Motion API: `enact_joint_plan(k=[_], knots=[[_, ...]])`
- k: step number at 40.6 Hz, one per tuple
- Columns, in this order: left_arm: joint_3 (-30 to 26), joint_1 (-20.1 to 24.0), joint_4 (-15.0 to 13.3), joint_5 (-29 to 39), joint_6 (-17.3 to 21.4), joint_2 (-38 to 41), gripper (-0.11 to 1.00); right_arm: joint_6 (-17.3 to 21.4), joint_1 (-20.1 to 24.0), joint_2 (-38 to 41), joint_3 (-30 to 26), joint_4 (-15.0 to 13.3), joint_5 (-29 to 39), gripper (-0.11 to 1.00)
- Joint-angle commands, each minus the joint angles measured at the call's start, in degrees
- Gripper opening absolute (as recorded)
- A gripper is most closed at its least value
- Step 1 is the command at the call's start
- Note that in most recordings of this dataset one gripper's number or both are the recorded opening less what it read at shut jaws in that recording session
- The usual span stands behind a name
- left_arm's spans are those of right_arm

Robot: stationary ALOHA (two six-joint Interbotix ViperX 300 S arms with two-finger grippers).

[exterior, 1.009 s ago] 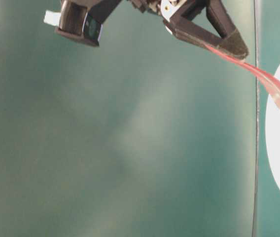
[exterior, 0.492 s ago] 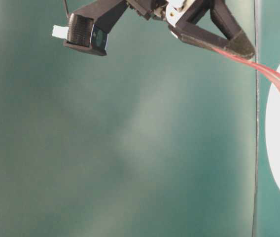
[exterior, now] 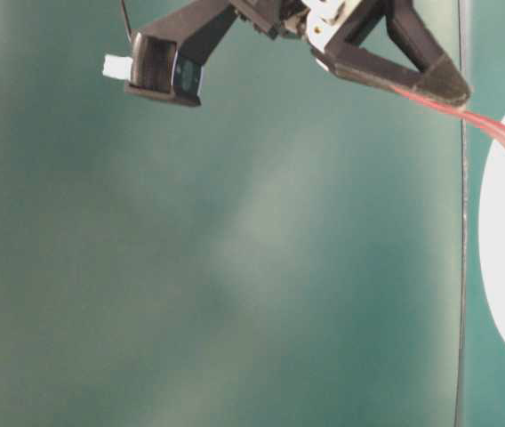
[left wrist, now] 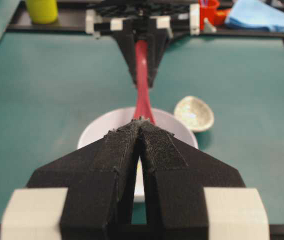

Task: Scoop the yellow hexagonal prism block from the bowl with a spoon using the right arm.
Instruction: 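Push the spoon under the yellow hexagonal block inside the white bowl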

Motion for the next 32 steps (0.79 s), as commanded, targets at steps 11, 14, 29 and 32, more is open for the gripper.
enact_joint_plan(k=[11, 14, 29, 32], knots=[[-1.3, 0.1, 0.2, -0.6, -0.1, 0.5, 0.01, 0.2, -0.8, 1.0, -2.5, 0.1, 2.5, 0.24], [-1.3, 0.1, 0.2, -0.6, -0.1, 0.5, 0.01, 0.2, -0.8, 1.0, -2.5, 0.1, 2.5, 0.24], [-1.4, 0.1, 0.2, -0.6, -0.1, 0.4, 0.01, 0.0, -1.5, 2.6, -2.7, 0.1, 2.6, 0.24], [-1.4, 0.1, 0.2, -0.6, -0.1, 0.4, 0.01, -0.1, -1.7, 3.0, -3.1, 0.1, 2.6, 0.24]])
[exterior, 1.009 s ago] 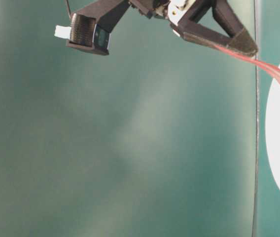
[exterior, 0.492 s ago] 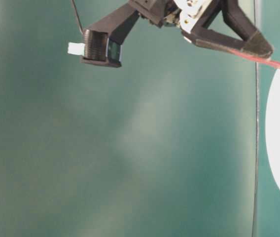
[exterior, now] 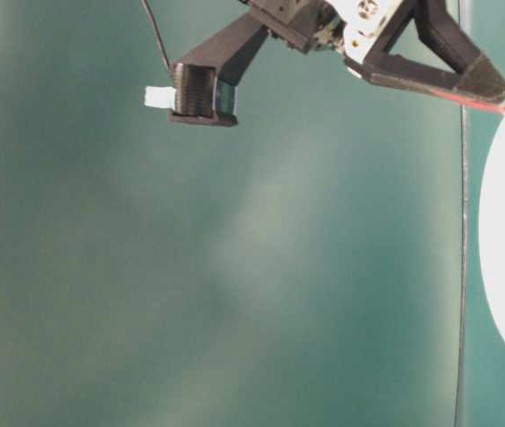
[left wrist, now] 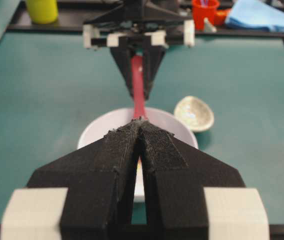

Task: Scoop the yellow hexagonal prism block from the bowl with a spoon using the right arm.
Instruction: 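Push the spoon under the yellow hexagonal block inside the white bowl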

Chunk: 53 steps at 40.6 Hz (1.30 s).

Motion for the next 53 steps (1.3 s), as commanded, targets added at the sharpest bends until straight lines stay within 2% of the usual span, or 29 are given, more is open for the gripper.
enact_joint_plan(k=[1, 18, 53], knots=[[-1.4, 0.1, 0.2, -0.6, -0.1, 0.4, 0.01, -0.2, -0.4, -0.4, -1.8, 0.1, -0.1, 0.24], [-1.4, 0.1, 0.2, -0.6, -0.1, 0.4, 0.01, -0.6, -0.4, 2.4, -3.5, 0.1, -0.4, 0.24], [-1.4, 0.1, 0.2, -0.5, -0.2, 0.3, 0.01, -0.3, -0.4, 4.6, -5.0, -0.2, -7.6, 0.24]])
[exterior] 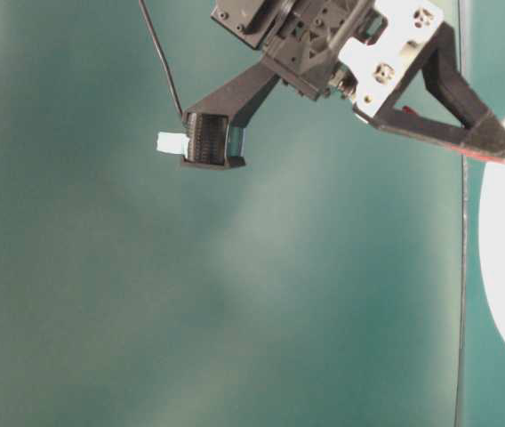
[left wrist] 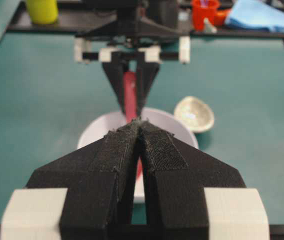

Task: Scoop the yellow hexagonal prism block from the bowl with a spoon using the right arm.
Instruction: 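Push the spoon under the yellow hexagonal block inside the white bowl, then tilt and lift the spoon with the yellow block resting on it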

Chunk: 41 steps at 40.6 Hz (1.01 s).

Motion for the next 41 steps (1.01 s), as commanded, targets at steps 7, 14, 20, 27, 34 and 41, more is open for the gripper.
enact_joint_plan(k=[7, 14, 20, 27, 34, 41], knots=[[-1.4, 0.2, 0.2, -0.5, -0.3, 0.3, 0.01, 0.2, -0.2, 0.2, -1.5, 0.3, -2.1, 0.24], [-1.4, 0.2, 0.2, -0.5, -0.3, 0.2, 0.01, 0.2, -0.1, 0.8, -1.5, 0.3, -3.7, 0.24], [-1.5, 0.2, 0.2, -0.5, -0.3, 0.2, 0.01, 0.2, 0.2, 1.1, -1.5, 0.3, -4.9, 0.24], [-1.4, 0.2, 0.2, -0.6, -0.3, 0.3, 0.01, 0.2, 0.8, 1.2, -1.5, 0.4, -6.2, 0.24], [-1.4, 0.2, 0.2, -0.6, -0.3, 0.3, 0.01, 0.2, 1.4, 1.2, -1.5, 1.0, -6.9, 0.24], [-1.4, 0.2, 0.2, -0.6, -0.3, 0.3, 0.01, 0.2, 1.9, 1.2, -1.3, 1.1, -8.4, 0.24]])
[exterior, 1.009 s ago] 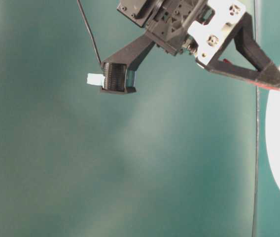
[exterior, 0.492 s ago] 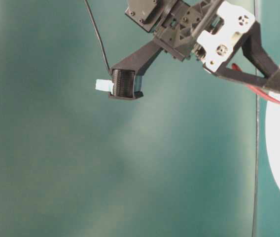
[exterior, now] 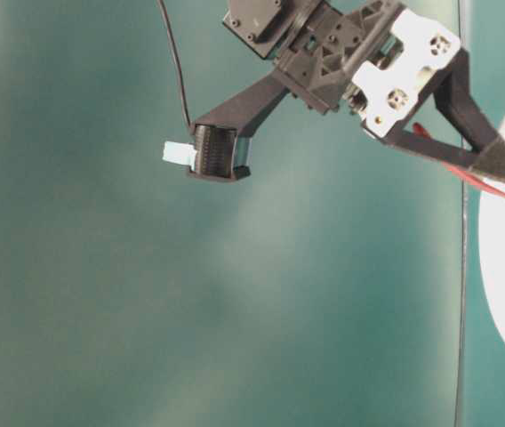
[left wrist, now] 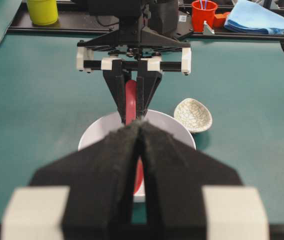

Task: Scoop the yellow hexagonal prism block from the bowl with a spoon using the right arm.
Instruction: 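Tilt and lift the spoon with the yellow block resting on it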

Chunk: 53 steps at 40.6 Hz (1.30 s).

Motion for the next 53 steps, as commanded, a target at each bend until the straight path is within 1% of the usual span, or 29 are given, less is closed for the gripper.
enact_joint_plan(k=[1, 27, 41, 46, 53], knots=[[-1.4, 0.1, 0.1, -0.6, -0.1, 0.3, 0.01, 0.1, 0.4, -0.7, -1.3, 0.2, -1.5, 0.24], [-1.4, 0.1, 0.1, -0.5, -0.4, 0.3, 0.01, 1.0, 1.2, -0.7, -0.6, 0.7, -7.0, 0.24], [-1.4, 0.1, 0.1, -0.5, -0.4, 0.2, 0.01, 1.8, 1.6, -0.9, -0.3, 0.7, -8.3, 0.24], [-1.4, 0.1, 0.1, -0.5, -0.4, 0.2, 0.01, 2.1, 1.6, -1.4, 0.5, 0.7, -9.6, 0.24], [-1.4, 0.1, 0.1, -0.5, -0.5, 0.3, 0.01, 2.9, 1.7, -2.9, 2.9, 0.8, -13.4, 0.24]])
